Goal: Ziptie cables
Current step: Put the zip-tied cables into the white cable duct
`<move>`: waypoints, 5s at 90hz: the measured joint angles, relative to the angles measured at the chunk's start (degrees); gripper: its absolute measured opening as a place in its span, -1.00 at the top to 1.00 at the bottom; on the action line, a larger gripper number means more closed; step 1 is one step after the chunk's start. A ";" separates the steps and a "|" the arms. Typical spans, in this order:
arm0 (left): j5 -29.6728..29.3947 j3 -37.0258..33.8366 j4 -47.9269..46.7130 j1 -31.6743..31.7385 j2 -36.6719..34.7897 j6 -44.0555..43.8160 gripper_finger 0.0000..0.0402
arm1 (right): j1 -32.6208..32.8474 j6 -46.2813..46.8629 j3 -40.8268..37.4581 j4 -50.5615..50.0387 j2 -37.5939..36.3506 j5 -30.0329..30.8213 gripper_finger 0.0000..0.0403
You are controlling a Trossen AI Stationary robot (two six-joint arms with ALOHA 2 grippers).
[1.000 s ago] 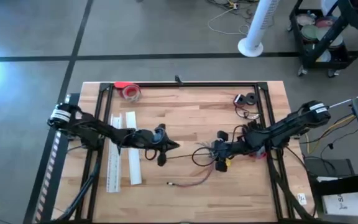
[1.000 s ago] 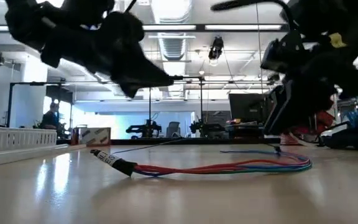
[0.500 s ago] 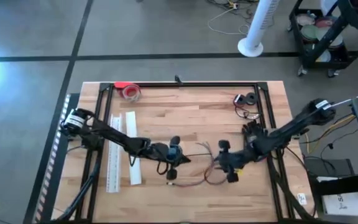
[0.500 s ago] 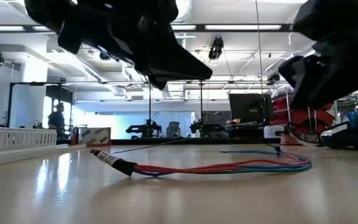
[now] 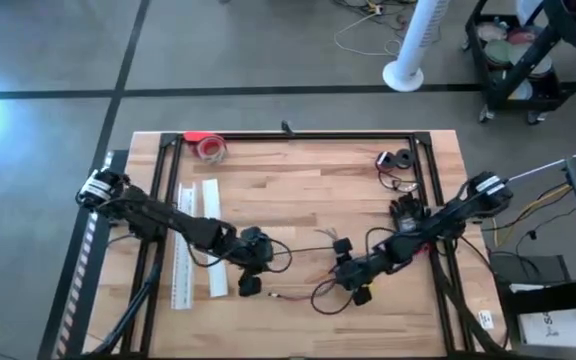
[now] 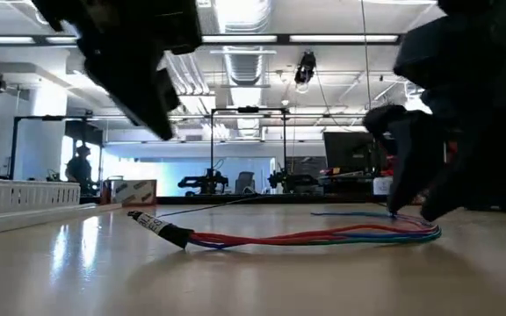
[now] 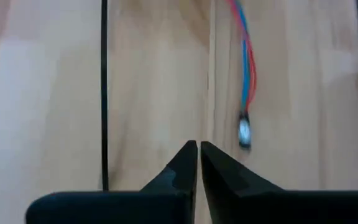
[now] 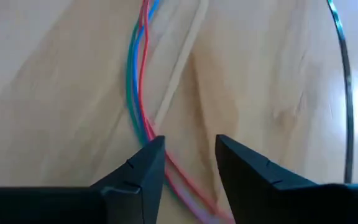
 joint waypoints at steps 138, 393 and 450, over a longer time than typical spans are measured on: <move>-7.82 -15.32 -44.78 11.44 -17.38 -51.68 0.45 | -2.15 7.27 0.58 -7.06 -3.88 -0.96 0.00; 7.53 39.17 -19.44 18.39 31.18 6.26 0.67 | 7.47 8.96 0.56 -13.16 -50.21 -9.39 1.00; 9.74 34.45 -11.67 4.69 17.14 16.00 -0.08 | 7.41 13.74 0.56 -14.70 -46.13 -3.09 1.00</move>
